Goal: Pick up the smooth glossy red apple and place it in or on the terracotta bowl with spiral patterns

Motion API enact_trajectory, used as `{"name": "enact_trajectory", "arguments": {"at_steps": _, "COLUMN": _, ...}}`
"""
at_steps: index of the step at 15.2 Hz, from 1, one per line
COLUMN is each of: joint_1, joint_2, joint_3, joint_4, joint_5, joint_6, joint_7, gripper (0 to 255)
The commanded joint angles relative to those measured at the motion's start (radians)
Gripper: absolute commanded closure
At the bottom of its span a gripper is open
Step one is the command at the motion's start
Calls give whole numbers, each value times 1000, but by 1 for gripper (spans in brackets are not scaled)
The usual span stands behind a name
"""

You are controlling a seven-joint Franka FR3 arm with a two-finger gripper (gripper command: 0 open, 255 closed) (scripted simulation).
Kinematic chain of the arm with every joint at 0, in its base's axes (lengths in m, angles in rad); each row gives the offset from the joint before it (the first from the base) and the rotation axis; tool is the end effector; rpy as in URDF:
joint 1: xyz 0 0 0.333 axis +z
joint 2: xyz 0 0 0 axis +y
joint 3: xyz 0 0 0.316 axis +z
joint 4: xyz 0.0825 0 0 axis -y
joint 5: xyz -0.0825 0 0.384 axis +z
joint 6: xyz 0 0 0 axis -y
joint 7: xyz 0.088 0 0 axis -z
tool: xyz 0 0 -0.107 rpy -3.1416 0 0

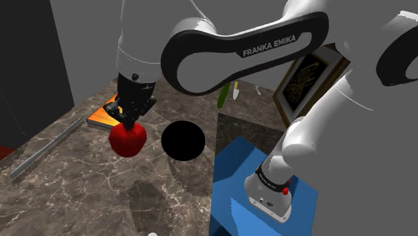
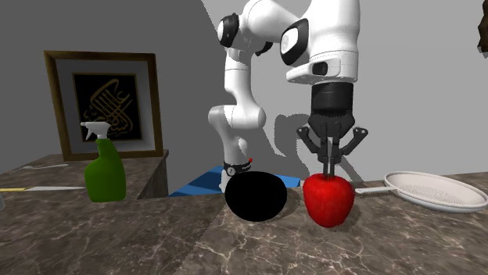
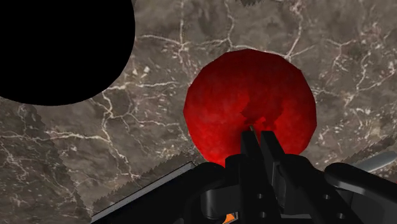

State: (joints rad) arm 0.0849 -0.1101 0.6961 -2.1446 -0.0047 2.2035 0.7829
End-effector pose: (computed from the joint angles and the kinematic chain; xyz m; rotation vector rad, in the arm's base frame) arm 0.3757 0.3819 0.4536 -3.0844 -0.0042 -0.2384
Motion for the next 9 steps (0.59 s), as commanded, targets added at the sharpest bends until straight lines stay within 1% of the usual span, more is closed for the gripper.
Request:
{"name": "enact_trajectory", "arguments": {"at_steps": 1, "joint_1": -1, "joint_2": -7, "joint_3": -4, "joint_4": 23, "joint_5": 7, "joint_6": -29, "joint_7": -8, "gripper": 255}}
{"name": "enact_trajectory", "arguments": {"at_steps": 9, "joint_1": -1, "joint_2": -40, "joint_3": -16, "joint_4": 104, "joint_5": 30, "joint_6": -135, "joint_7": -31, "gripper": 255}}
